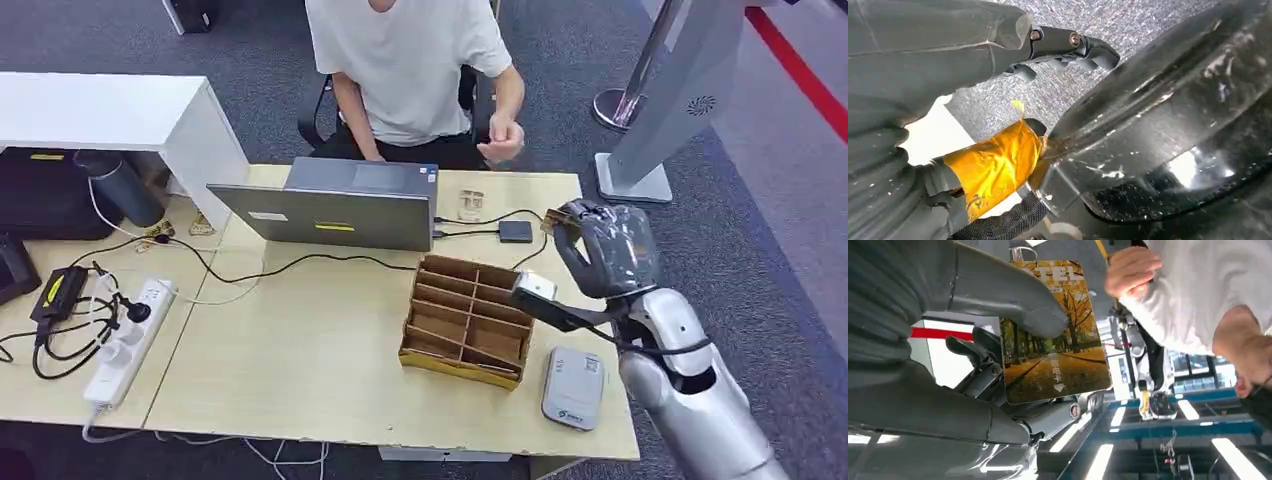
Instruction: Pass the card to the sensor for recognition and then transmit it.
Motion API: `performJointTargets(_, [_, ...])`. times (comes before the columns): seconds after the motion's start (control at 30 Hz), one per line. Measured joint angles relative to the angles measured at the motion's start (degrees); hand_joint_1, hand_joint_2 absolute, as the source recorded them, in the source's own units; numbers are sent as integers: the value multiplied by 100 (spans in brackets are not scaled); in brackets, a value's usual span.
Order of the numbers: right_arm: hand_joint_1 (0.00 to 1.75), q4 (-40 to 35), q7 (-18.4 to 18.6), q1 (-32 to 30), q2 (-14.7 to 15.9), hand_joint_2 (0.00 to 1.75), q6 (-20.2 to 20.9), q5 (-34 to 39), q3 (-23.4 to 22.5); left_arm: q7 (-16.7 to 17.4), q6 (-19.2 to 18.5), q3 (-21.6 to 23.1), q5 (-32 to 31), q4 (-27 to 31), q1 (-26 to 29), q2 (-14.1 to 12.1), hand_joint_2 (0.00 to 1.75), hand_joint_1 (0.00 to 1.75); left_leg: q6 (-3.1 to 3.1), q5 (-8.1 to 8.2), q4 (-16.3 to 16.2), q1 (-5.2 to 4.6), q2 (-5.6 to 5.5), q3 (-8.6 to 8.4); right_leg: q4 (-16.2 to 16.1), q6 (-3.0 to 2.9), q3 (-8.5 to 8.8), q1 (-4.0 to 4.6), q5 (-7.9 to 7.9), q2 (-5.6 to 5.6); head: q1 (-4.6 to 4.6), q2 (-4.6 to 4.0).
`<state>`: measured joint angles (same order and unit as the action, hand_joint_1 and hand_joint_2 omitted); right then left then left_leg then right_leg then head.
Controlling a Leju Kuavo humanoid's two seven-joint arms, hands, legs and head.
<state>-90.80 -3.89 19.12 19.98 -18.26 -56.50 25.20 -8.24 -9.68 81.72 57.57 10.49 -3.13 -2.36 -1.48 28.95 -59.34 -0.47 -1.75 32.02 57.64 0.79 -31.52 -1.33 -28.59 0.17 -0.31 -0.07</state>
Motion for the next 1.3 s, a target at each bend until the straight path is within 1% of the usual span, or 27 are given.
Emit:
performJointTargets(0.1, [175, -422, -72, -539, 196, 175, -296, 32, -342, 55, 30, 0, 6, -2, -1, 17, 175, 0, -2, 4, 0, 0, 2, 1, -5, 1, -2, -1, -1, 3, 2, 0])
performJointTargets(0.2, [175, -894, -265, -1270, 312, 175, -546, 94, -844, 90, 63, 0, 26, -2, 10, 20, 175, 0, -7, 8, 0, 0, -1, 8, -7, 2, -2, 0, -3, -2, 0, 0])
performJointTargets(0.3, [175, -1224, -363, -1860, 389, 175, -662, 131, -1257, 92, 68, 0, 39, -2, 14, 20, 175, 0, -10, 11, 1, 0, 5, 5, -8, 2, -3, 0, -3, 3, 2, 0])
performJointTargets(0.4, [175, -1492, -450, -2366, 422, 175, -762, 131, -1564, 90, 68, 0, 39, -2, 21, 17, 175, 0, -10, 11, 1, 0, 6, 6, -8, 3, -3, 0, -3, 2, 2, 0])
performJointTargets(0.5, [175, -1661, -527, -2728, 422, 175, -813, 133, -1783, 90, 72, 0, 44, -2, 25, 15, 175, 0, -10, 11, 1, 0, 9, 4, -8, 2, -3, 0, -3, 6, 2, 0])
performJointTargets(0.57, [175, -1722, -603, -2917, 422, 175, -773, 252, -1871, 90, 76, 0, 61, -4, 28, 15, 175, 0, -10, 11, 1, 0, 10, 2, -8, 2, -1, 0, -3, 6, 2, 0])
performJointTargets(0.7, [175, -1741, -724, -3118, 411, 175, -646, 396, -1914, 87, 76, 0, 85, -4, 35, 13, 175, 0, -11, 11, 2, 0, 11, 3, -8, 2, 0, 0, -3, 6, 2, 0])
performJointTargets(0.8, [175, -1722, -769, -3173, 378, 175, -557, 363, -1905, 90, 74, 0, 90, -7, 33, 15, 175, 0, -10, 11, 2, 1, 14, 2, -8, 2, 0, 0, -3, 9, 0, 0])
performJointTargets(1.07, [175, -1293, -699, -3078, 87, 175, -498, 118, -1532, 105, 74, 0, 28, -7, 26, 15, 175, 0, -11, 10, 2, 1, 13, 1, -7, 2, 1, 1, -3, 10, 2, 0])
performJointTargets(1.3, [175, -906, -573, -2921, -48, 175, -443, 9, -1180, 105, 87, 0, 9, -7, 23, 15, 175, 0, -11, 10, 2, 1, 13, 2, -7, 2, 1, 0, -3, 11, 4, 0])
